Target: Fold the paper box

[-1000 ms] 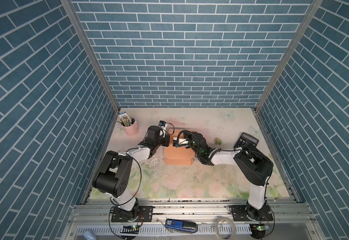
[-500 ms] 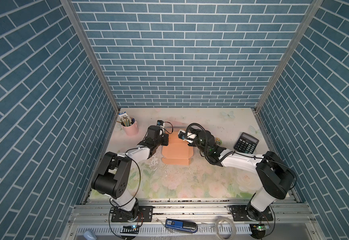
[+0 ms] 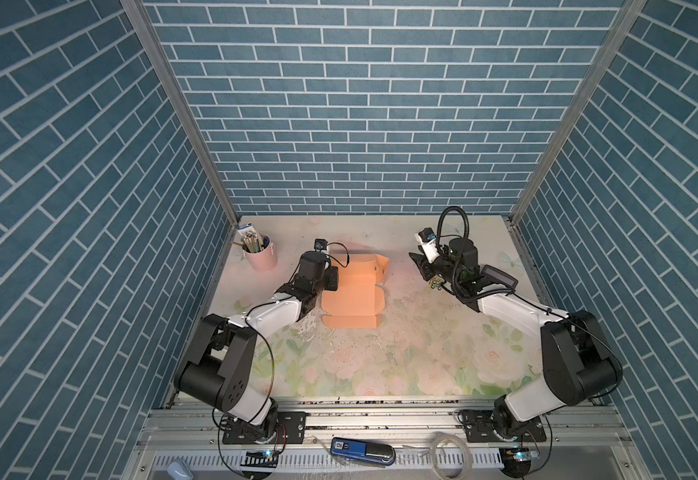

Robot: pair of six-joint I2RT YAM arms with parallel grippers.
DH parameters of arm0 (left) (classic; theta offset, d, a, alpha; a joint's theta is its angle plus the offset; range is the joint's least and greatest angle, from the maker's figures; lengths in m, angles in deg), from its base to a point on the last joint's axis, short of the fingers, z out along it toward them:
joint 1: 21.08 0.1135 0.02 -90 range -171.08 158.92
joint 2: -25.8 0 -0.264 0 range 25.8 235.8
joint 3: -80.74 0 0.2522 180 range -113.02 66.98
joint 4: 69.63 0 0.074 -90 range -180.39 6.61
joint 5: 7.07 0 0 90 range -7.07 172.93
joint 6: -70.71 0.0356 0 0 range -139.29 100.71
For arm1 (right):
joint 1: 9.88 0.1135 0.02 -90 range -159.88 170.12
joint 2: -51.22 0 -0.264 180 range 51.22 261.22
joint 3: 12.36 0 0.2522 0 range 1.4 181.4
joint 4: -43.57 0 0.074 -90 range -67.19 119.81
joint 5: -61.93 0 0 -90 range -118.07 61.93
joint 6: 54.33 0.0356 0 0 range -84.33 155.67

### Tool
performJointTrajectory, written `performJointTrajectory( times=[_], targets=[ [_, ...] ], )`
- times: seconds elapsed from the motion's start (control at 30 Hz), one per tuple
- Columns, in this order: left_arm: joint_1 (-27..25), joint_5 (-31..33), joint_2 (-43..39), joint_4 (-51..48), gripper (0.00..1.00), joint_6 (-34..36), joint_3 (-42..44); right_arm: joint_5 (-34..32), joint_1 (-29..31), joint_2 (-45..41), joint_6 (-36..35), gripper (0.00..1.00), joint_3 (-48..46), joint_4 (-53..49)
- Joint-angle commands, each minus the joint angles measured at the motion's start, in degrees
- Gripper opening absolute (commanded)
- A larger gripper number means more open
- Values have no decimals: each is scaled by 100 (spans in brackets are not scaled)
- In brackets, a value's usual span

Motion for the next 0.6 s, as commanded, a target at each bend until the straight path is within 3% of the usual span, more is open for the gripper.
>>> performJointTrajectory(
  times=[0.0,0.2,0.57],
  targets=[
    [-195,532,-111,4,0,63,125,1075,-67,392,445,38,130,-73],
    [-329,845,-32,166,0,-5,227,1590,-116,964,504,39,199,346],
    [-360,1008,202,445,0,-88,235,2281,-50,1614,434,38,662,210]
  ],
)
